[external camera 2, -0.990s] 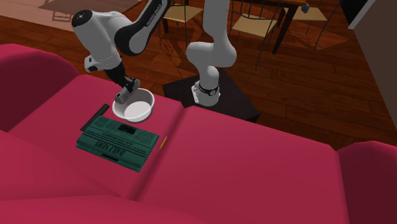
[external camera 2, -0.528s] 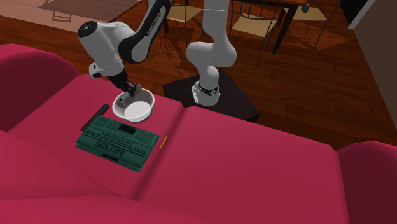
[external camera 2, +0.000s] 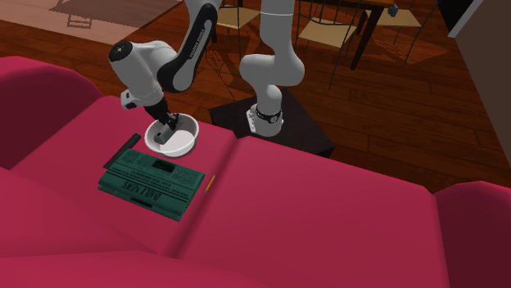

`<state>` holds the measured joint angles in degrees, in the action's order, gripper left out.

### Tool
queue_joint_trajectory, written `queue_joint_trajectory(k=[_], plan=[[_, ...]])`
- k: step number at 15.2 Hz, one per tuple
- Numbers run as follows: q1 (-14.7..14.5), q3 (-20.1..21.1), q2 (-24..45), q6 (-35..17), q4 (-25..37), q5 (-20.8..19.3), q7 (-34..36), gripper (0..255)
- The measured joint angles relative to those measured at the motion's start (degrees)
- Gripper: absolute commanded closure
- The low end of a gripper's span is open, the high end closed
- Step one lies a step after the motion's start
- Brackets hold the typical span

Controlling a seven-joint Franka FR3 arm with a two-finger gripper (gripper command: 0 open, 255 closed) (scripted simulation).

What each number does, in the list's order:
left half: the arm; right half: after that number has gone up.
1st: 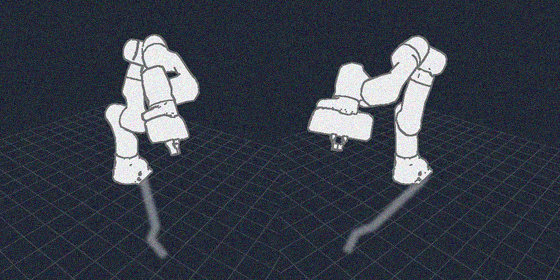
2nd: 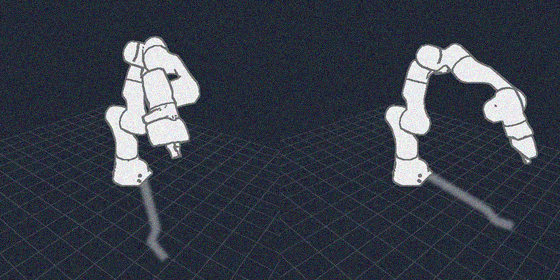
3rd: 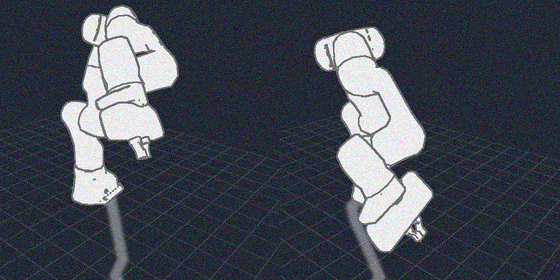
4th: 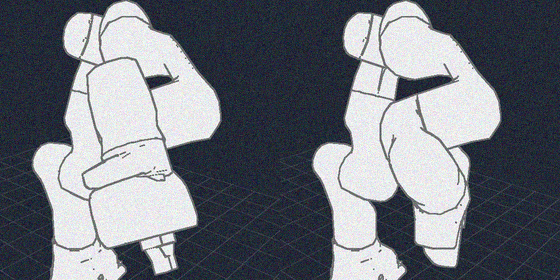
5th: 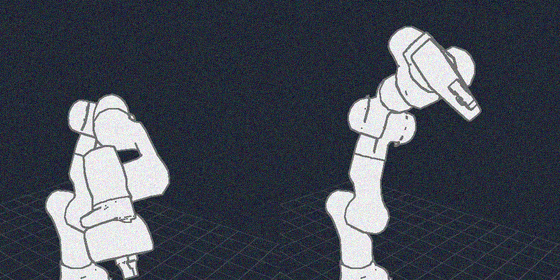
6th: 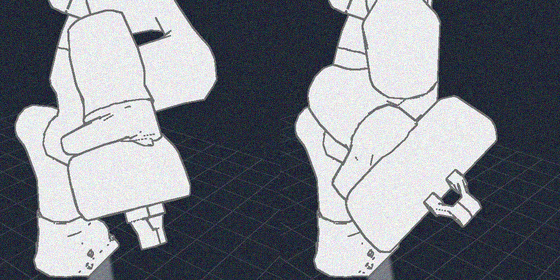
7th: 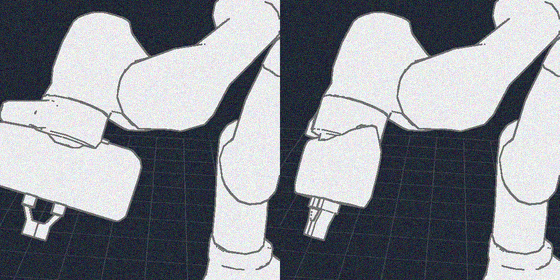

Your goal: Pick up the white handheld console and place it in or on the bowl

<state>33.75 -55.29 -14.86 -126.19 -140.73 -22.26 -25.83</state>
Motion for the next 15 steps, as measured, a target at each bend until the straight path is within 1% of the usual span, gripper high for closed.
queue_joint_trajectory(k=[5,6,12,15], plan=[[-0.07,-0.11,0.18,-0.27,-0.09,0.09,-0.06,255],[-0.07,-0.12,0.19,-0.27,-0.09,0.09,-0.06,0],[-0.07,-0.12,0.19,-0.28,-0.08,0.10,-0.06,0],[0.55,1.76,-2.43,4.49,2.53,-0.58,0.55,0]])
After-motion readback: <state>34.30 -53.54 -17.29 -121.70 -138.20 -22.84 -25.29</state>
